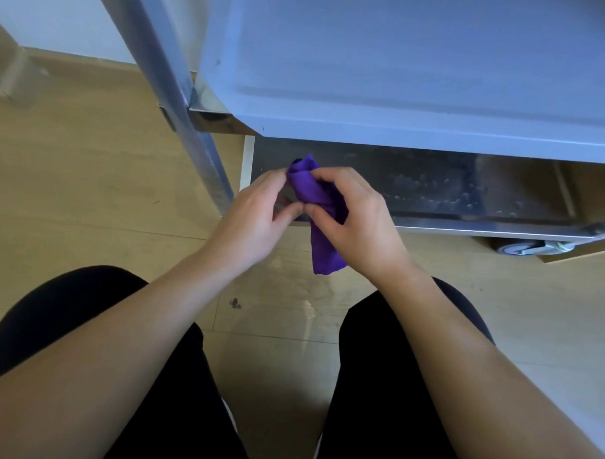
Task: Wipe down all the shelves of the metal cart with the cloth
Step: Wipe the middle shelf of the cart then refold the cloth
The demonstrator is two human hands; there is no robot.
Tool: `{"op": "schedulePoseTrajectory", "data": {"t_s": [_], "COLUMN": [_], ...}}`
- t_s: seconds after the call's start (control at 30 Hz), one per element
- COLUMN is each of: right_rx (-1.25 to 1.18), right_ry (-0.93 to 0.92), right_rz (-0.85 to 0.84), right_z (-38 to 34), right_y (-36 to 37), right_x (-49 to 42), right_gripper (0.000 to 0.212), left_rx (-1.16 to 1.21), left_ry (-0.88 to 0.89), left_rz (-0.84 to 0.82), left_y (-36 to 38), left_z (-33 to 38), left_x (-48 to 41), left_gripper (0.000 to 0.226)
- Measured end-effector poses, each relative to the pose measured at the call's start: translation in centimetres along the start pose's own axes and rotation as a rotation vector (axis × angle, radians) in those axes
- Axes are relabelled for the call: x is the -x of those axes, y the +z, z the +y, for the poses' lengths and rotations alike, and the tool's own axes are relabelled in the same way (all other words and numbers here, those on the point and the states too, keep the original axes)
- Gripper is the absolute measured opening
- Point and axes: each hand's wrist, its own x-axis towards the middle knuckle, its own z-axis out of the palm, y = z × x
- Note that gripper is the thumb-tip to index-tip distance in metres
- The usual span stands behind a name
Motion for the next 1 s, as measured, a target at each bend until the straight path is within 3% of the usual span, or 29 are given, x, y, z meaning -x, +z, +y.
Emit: {"op": "schedulePoseTrajectory", "data": {"t_s": [0.17, 0.4, 0.5, 0.7, 0.83, 1.0], "right_rx": [-0.079, -0.128, -0.077, -0.019, -0.027, -0.162], "right_ry": [0.038, 0.089, 0.128, 0.177, 0.117, 0.091], "right_rz": [-0.034, -0.074, -0.108, -0.122, -0.145, -0.041], "right_z": [-0.1, 0.3, 0.8, 1.4, 1.6, 1.2], "right_y": [0.2, 0.1, 0.4, 0.7, 0.5, -0.2], "right_x": [0.0, -0.1, -0.1, -0.3, -0.5, -0.7], "right_gripper": [0.032, 0.050, 0.055, 0.046, 0.040, 0.034], "left_rx": [0.107, 0.113, 0.030, -0.234, -0.295, -0.181], "left_ry": [-0.026, -0.046, -0.029, 0.076, 0.123, -0.027], "left_rz": [0.019, -0.015, -0.029, -0.067, -0.070, -0.176], "left_y": [-0.4, 0.1, 0.1, -0.2, -0.3, -0.2], "left_z": [-0.2, -0.2, 0.0, 0.1, 0.0, -0.9], "left_x": [0.1, -0.1, -0.1, 0.0, 0.1, 0.1], "left_gripper": [0.022, 0.015, 0.015, 0.016, 0.017, 0.049]}}
